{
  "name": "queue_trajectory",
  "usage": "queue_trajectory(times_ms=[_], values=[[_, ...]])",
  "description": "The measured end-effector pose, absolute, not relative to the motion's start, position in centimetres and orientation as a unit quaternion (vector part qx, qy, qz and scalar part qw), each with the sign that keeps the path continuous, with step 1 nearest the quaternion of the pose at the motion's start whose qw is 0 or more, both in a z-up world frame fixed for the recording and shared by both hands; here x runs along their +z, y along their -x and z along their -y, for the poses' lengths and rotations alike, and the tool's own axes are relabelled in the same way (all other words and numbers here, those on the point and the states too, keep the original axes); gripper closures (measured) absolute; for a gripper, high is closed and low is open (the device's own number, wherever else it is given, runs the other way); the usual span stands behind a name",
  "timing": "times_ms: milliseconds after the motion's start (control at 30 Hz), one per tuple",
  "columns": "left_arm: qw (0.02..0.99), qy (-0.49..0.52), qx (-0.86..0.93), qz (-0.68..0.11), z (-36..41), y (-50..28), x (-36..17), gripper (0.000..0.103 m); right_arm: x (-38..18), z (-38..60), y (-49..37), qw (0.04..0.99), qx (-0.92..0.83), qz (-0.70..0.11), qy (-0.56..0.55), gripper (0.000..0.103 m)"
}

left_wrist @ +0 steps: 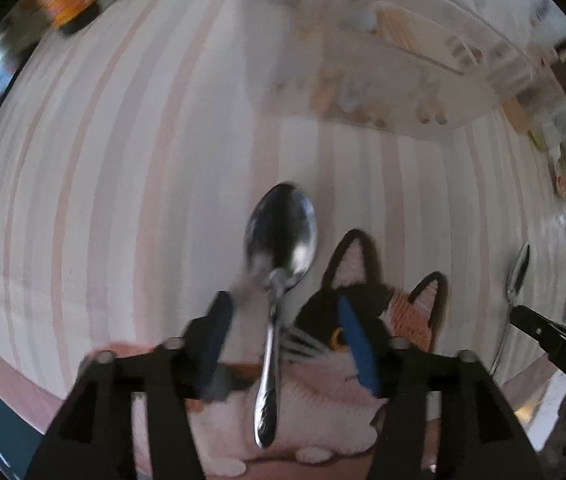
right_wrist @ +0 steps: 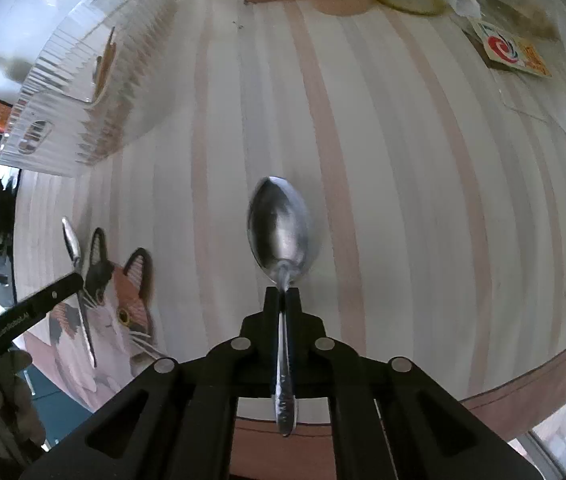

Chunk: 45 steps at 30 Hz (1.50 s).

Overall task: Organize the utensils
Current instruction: 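Lift both spoons off the mat and move them toward the basket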

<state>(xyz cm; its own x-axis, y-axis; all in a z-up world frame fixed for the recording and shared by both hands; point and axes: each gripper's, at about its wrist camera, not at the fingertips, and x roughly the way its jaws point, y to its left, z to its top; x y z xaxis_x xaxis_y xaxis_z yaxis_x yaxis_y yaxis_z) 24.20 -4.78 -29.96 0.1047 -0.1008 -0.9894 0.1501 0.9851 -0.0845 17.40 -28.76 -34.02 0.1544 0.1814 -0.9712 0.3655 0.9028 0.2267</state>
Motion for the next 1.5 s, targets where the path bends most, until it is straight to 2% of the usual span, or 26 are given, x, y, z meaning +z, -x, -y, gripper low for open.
queue_trajectory(times_ms=[200, 233, 267, 533, 700, 767, 800, 900, 1100, 1300, 1500], values=[[0.756, -0.058, -0.062, -0.649, 6.4, -25.7, -29.9, 0.046, -34.2, 28.9, -16.8, 0.728, -0.065, -0.648, -0.217, 0.088], [0.760, -0.057, -0.062, -0.644, 6.4, -25.8, -29.7, 0.054, -34.2, 29.0, -16.6, 0.728, -0.066, -0.646, -0.221, 0.088], [0.765, -0.059, -0.063, -0.638, 6.5, -25.9, -29.5, 0.071, -34.2, 29.2, -16.5, 0.728, -0.068, -0.643, -0.226, 0.088], [0.765, -0.075, -0.056, -0.637, 7.6, -26.7, -28.6, 0.071, -33.6, 30.3, -15.9, 0.738, -0.072, -0.618, -0.261, 0.087], [0.770, -0.083, -0.047, -0.631, 7.2, -24.9, -28.2, 0.071, -34.2, 28.4, -17.0, 0.737, -0.049, -0.634, -0.229, 0.083], [0.771, -0.086, -0.044, -0.629, 6.2, -24.3, -27.9, 0.071, -34.4, 26.8, -17.4, 0.742, -0.058, -0.645, -0.172, 0.089], [0.771, -0.086, -0.043, -0.629, 6.1, -24.1, -27.8, 0.071, -34.2, 26.2, -17.6, 0.745, -0.072, -0.648, -0.143, 0.096], [0.771, -0.084, -0.041, -0.630, 5.7, -23.7, -27.4, 0.071, -33.2, 25.3, -18.1, 0.749, -0.084, -0.647, -0.116, 0.097], [0.775, -0.082, -0.053, -0.625, 6.2, -23.2, -27.1, 0.071, -30.4, 25.4, -18.2, 0.760, -0.083, -0.629, -0.142, 0.103], [0.788, -0.074, -0.066, -0.607, 5.9, -22.5, -24.1, 0.071, -26.2, 26.0, -17.9, 0.775, -0.087, -0.602, -0.169, 0.103], [0.803, -0.075, -0.061, -0.588, 5.8, -22.3, -22.6, 0.071, -25.7, 28.4, -16.6, 0.751, -0.073, -0.607, -0.251, 0.102]])
